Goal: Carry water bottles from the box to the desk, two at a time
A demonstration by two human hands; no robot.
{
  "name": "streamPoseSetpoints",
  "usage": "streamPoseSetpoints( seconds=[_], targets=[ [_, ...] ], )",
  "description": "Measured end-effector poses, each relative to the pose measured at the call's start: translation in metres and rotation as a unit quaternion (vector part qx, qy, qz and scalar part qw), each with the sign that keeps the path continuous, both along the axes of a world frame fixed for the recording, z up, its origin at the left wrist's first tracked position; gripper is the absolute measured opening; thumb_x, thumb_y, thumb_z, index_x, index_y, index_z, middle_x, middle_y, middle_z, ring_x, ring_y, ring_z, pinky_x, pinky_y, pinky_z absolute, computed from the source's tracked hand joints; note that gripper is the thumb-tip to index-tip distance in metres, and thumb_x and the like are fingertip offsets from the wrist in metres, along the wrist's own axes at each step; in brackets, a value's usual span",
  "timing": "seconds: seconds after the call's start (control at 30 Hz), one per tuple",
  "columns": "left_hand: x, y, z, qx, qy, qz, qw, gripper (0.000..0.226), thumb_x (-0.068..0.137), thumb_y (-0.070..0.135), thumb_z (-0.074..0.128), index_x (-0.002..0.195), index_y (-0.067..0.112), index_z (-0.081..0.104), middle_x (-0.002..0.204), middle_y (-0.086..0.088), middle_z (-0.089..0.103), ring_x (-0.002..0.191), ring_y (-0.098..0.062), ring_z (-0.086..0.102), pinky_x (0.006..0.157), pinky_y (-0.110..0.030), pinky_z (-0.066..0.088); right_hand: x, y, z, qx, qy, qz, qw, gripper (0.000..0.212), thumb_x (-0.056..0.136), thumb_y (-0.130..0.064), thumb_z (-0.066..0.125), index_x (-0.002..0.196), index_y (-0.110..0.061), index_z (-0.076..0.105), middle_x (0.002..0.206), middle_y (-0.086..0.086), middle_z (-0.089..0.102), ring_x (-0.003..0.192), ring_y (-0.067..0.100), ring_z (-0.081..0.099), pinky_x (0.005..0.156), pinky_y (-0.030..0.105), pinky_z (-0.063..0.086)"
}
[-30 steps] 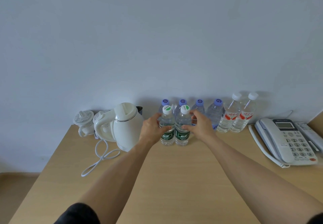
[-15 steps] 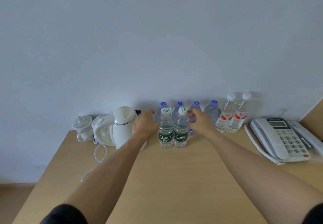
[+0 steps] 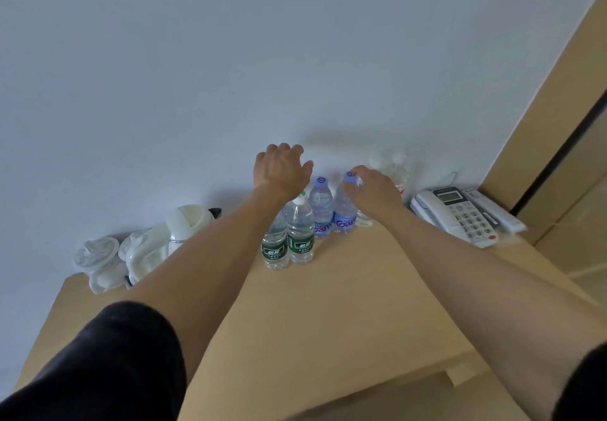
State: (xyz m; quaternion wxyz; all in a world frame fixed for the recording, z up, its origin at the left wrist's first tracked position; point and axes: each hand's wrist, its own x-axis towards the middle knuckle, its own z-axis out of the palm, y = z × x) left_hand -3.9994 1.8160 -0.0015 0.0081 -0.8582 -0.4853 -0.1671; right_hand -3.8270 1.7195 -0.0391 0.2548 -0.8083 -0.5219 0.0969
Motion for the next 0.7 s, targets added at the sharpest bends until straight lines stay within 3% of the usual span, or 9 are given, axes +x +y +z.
streamPoseSetpoints(
  seconds=[0.3,0.53,0.7],
  targets=[
    [0.127,-0.079,-0.009,-0.017,0.062,-0.175,0.982,0.047,0.102,0.044,0.041,0.138,0.018,0.055,0.129,-0.009,0.062,0.122,-0.03,0.051,0.1,-0.042,0.039,0.067,-0.115,0.001,-0.068,-0.051,-0.132,0.988,0.048,0.099,-0.049,0.044,0.136,-0.019,0.052,0.134,0.011,0.058,0.125,0.034,0.054,0.098,0.044,0.046],
    [0.218,-0.188,-0.012,-0.037,0.139,-0.288,0.947,0.044,0.101,0.038,0.038,0.138,0.022,0.053,0.137,-0.006,0.058,0.127,-0.03,0.051,0.104,-0.045,0.035,0.133,-0.237,-0.006,-0.117,-0.055,-0.244,0.961,0.053,0.1,-0.048,0.045,0.148,-0.025,0.042,0.144,0.01,0.052,0.13,0.033,0.047,0.099,0.041,0.044],
    [0.284,-0.288,-0.02,-0.068,0.158,-0.376,0.911,0.045,0.102,0.037,0.036,0.142,0.023,0.051,0.145,-0.007,0.053,0.136,-0.031,0.043,0.115,-0.053,0.026,0.176,-0.347,-0.007,-0.176,-0.055,-0.307,0.934,0.057,0.099,-0.05,0.042,0.151,-0.027,0.037,0.15,0.011,0.046,0.137,0.036,0.04,0.11,0.048,0.036]
  ],
)
